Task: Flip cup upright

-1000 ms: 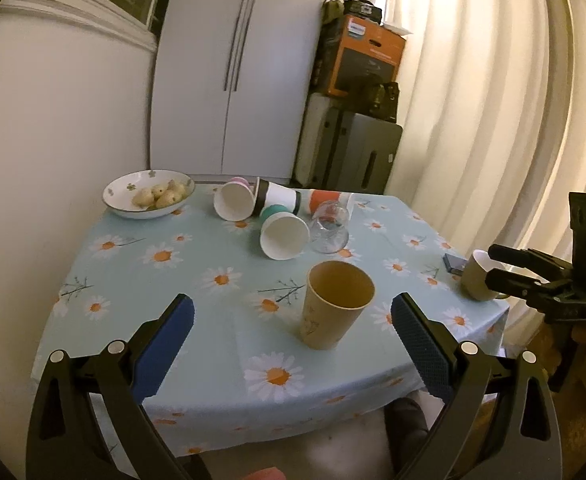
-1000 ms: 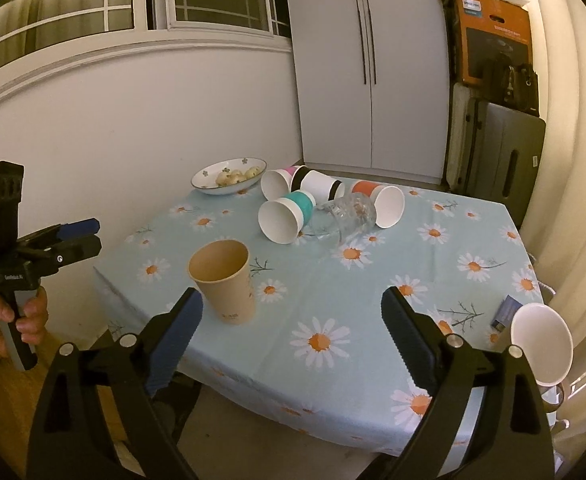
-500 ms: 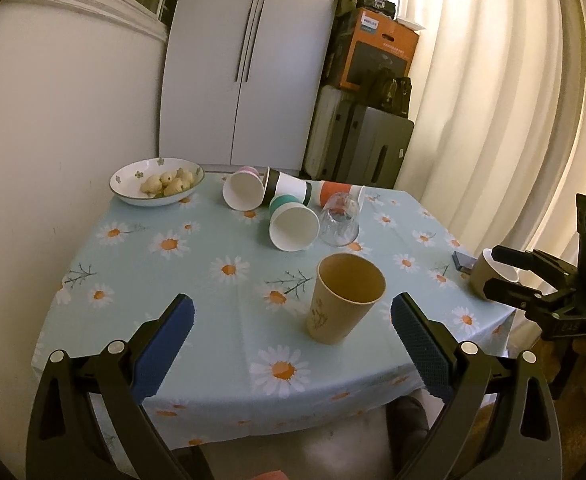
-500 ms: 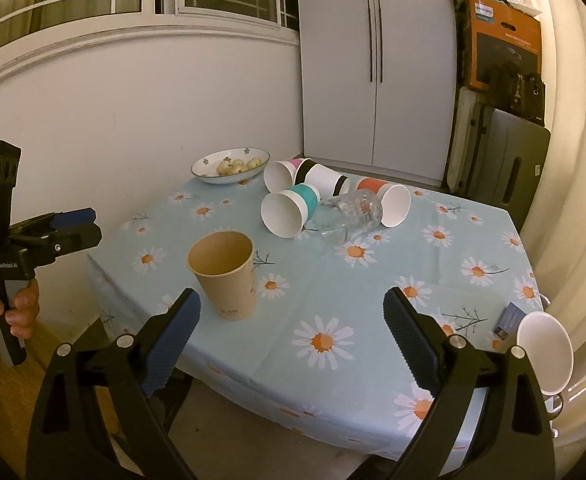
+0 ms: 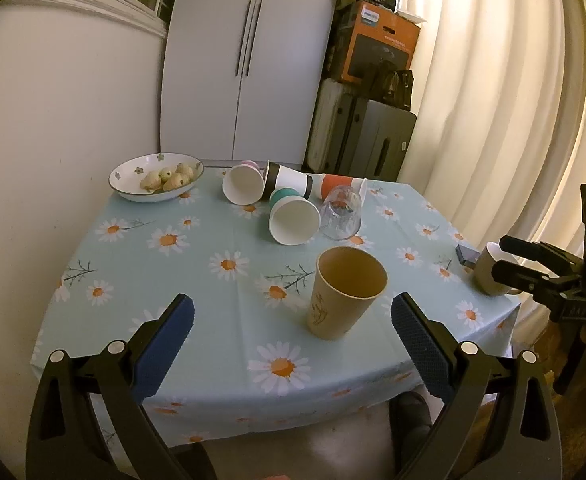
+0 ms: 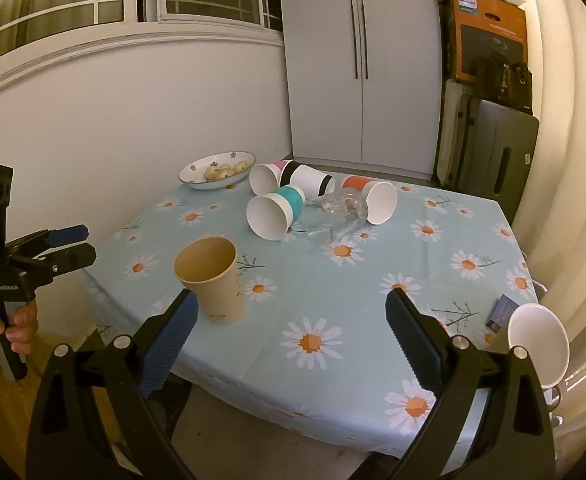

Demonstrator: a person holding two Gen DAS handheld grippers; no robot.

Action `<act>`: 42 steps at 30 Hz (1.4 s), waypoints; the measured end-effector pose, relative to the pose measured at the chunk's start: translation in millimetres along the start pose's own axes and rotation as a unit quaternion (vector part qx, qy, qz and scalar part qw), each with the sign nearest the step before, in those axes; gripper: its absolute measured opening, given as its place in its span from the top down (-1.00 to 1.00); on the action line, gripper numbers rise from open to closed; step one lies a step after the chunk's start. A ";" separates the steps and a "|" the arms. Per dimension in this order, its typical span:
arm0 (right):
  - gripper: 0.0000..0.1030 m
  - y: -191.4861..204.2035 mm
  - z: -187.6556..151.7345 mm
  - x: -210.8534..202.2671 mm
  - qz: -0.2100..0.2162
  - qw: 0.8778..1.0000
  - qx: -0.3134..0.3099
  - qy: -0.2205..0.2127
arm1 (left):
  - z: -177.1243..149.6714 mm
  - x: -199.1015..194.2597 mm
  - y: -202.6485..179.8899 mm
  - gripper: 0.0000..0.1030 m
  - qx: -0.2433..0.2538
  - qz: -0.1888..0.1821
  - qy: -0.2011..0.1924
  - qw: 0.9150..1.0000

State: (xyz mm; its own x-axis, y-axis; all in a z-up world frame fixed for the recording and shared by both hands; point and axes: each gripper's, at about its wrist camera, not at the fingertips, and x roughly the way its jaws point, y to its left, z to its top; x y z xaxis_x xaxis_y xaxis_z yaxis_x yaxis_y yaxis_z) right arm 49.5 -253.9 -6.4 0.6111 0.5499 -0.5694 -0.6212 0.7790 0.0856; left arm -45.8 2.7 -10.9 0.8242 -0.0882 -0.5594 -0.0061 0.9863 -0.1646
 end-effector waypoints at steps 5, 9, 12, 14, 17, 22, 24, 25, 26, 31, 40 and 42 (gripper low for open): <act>-0.82 -1.9 0.6 -0.4 -0.001 1.000 0.003 0.001 | -0.2 0.7 0.1 -0.87 0.001 0.001 0.001 1.000; -0.82 -1.7 0.1 -0.4 -0.002 1.000 0.001 0.003 | -0.9 1.4 -0.5 -0.87 0.002 0.000 0.001 1.000; -0.82 -1.1 0.1 -0.1 -0.003 1.000 0.001 0.003 | -2.0 2.0 -0.7 -0.87 0.003 0.000 0.002 1.000; -0.82 -1.1 0.1 -0.3 -0.003 1.000 0.001 0.003 | -2.8 2.1 -0.9 -0.87 0.004 0.001 0.002 1.000; -0.82 -1.0 0.1 -0.2 -0.004 1.000 0.001 0.003 | -2.8 2.1 -1.2 -0.87 0.003 0.000 0.002 1.000; -0.82 -0.9 -1.2 0.4 -0.003 1.000 0.000 0.005 | -3.5 2.9 -1.5 -0.87 0.003 0.000 0.005 1.000; -0.82 -0.7 -1.3 0.7 -0.004 1.000 -0.001 0.005 | -4.1 3.1 -2.3 -0.87 0.006 0.000 0.006 1.000; -0.82 -0.8 -1.5 1.1 -0.004 1.000 -0.001 0.006 | -4.5 2.9 -2.6 -0.87 0.007 0.000 0.006 1.000; -0.82 -0.9 -1.5 1.0 -0.004 1.000 0.000 0.006 | -4.8 2.6 -2.5 -0.87 0.007 0.000 0.006 1.000; -0.82 -1.3 -1.6 1.3 -0.004 1.000 0.000 0.006 | -4.9 2.2 -3.6 -0.87 0.008 0.001 0.005 1.000; -0.82 -1.8 -2.7 1.9 -0.007 1.000 0.000 0.007 | -3.7 4.3 -3.3 -0.87 0.009 0.001 0.008 1.000; -0.82 -1.9 -2.9 2.2 -0.008 1.000 0.000 0.007 | -3.5 4.5 -3.4 -0.87 0.008 0.001 0.008 1.000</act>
State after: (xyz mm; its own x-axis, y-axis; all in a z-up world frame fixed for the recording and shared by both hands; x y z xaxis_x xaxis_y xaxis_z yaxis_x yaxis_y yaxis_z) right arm 50.6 -255.1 -10.2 0.6136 0.5337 -0.5819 -0.6117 0.7874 0.0771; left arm -44.1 -1.6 -15.6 0.8154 -0.0882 -0.5722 0.0015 0.9886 -0.1503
